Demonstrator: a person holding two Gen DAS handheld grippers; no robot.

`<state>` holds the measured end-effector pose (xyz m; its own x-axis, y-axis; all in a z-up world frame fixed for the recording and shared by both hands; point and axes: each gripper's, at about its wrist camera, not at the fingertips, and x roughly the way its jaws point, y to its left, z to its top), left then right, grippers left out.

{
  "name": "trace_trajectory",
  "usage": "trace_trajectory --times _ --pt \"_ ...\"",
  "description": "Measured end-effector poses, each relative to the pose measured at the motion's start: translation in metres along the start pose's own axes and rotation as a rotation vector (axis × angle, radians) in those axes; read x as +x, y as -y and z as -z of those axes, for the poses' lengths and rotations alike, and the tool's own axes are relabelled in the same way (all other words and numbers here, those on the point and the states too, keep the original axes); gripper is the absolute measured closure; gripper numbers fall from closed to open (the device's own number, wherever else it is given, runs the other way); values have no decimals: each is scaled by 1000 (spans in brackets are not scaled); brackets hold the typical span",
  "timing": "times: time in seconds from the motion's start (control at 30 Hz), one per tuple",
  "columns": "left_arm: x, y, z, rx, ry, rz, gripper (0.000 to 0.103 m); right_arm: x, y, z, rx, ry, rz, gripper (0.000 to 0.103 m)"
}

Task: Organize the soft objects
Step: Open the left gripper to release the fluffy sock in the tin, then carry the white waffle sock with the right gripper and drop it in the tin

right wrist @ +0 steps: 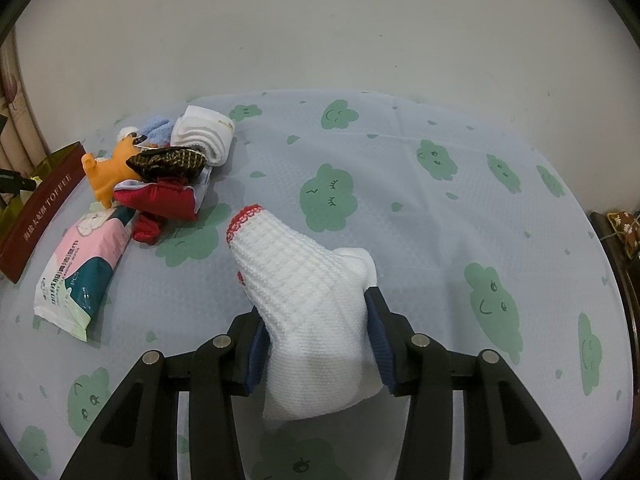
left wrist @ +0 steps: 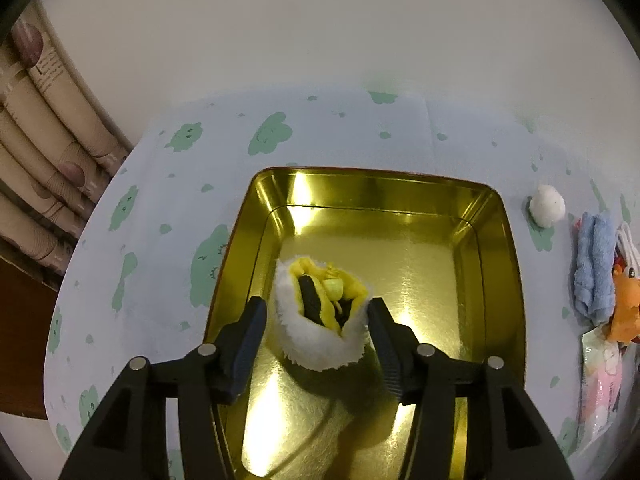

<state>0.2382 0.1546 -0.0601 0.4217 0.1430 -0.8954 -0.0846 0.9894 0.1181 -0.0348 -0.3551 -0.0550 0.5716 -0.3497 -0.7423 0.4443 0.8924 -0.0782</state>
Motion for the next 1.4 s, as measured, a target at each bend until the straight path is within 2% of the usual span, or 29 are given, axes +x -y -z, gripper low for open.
trace_trajectory --times 0.3,0.53,0.63,0.77,0.93,1.07,1.13,1.27,1.4 --pt "-41 3 19 40 111 -32 49 0 0 0 -4 0 4 60" --pt "-64 1 45 53 166 -61 49 -1 -6 1 -30 6 34 63" --pt "-71 -3 59 43 184 -97 49 -1 -9 0 -47 9 48 65" --pt "-85 -8 80 25 279 -205 49 -3 -10 -2 -45 6 57 69" --pt "-92 -26 94 -52 302 -172 49 -10 -13 -8 -9 -12 39 73" --pt "-93 -37 102 -73 331 -205 49 -20 -23 -16 10 -8 24 73" --pt "-92 -39 104 -87 332 -193 49 -27 -31 -22 14 0 18 73" --pt "-91 -48 107 -102 326 -172 49 -43 -62 -39 -24 24 -24 73" --pt "-90 -61 108 -141 314 -150 49 -48 -103 -56 -64 21 -113 73"
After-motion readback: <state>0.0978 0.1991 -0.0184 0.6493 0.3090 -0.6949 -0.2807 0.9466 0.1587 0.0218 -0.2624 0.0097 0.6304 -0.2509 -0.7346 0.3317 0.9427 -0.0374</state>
